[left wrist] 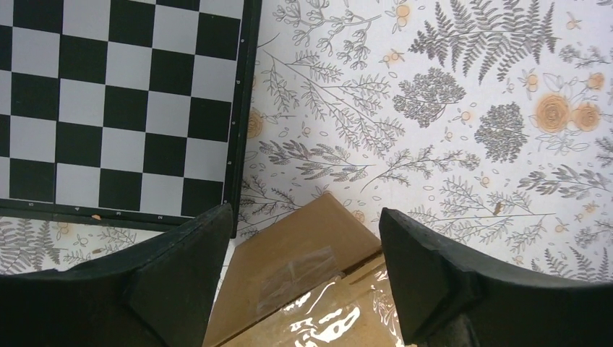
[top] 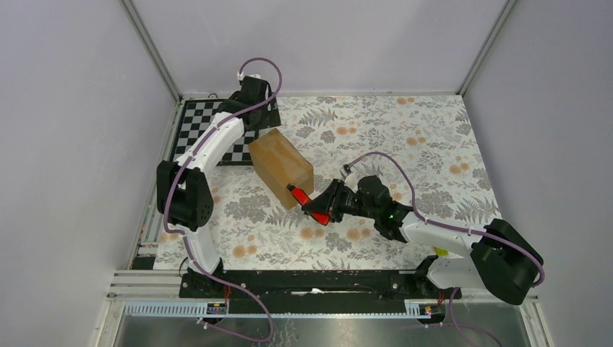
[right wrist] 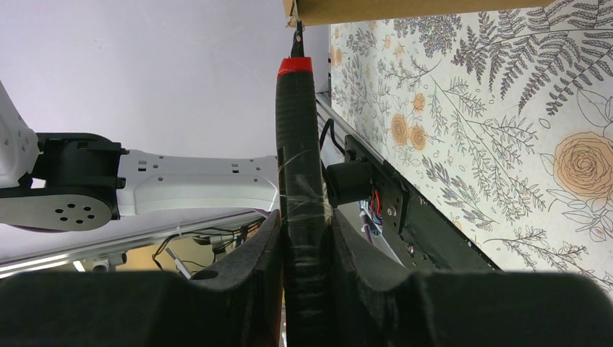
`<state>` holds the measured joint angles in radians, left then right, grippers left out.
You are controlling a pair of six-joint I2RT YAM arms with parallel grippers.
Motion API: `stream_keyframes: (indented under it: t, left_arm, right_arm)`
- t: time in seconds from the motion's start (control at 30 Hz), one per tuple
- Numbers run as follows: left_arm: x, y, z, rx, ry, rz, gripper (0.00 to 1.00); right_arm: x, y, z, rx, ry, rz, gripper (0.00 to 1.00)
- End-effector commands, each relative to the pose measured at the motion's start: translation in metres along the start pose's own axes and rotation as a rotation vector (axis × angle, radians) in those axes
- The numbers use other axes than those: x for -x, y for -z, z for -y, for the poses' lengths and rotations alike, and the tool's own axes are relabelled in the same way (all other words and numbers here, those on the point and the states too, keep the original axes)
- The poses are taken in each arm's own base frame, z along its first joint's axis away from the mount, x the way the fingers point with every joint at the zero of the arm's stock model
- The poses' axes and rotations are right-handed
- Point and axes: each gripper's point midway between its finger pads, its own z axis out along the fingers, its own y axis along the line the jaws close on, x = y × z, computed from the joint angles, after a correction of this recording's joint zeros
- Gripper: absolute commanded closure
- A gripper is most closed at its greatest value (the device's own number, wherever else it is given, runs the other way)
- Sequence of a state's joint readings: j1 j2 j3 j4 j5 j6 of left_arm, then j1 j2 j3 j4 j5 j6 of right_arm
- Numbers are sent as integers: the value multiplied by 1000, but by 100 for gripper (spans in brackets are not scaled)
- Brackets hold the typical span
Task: Unpack the express box
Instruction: Cut the express box at the center of the board.
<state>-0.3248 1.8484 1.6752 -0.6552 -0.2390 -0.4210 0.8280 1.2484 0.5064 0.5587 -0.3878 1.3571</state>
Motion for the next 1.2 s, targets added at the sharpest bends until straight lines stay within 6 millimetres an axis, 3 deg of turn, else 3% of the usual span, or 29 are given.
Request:
stream_keyframes:
  t: [0.0,0.3,0.63,0.83,1.0,1.17]
  left_arm:
    - [43,27,20,-113,40,116,16]
    - [1,8,41,-121,-115,24,9]
    - [-46,4,45,26,-360,-3,23]
    - [-74,10,45,61,-468,-20,38]
    - [-102,16,51,45,-507,-56,42]
    - [-120,15,44,62,-468,-92,47]
  right_arm:
    - [4,-3,29,-117,-44,5,100]
    - [4,-3,31,-123,-42,4,100]
    - [3,0,30,-124,-40,4,100]
    - [2,3,29,-121,-39,5,100]
    - [3,1,31,-124,-39,9,100]
    - [7,0,33,-108,-68,36,100]
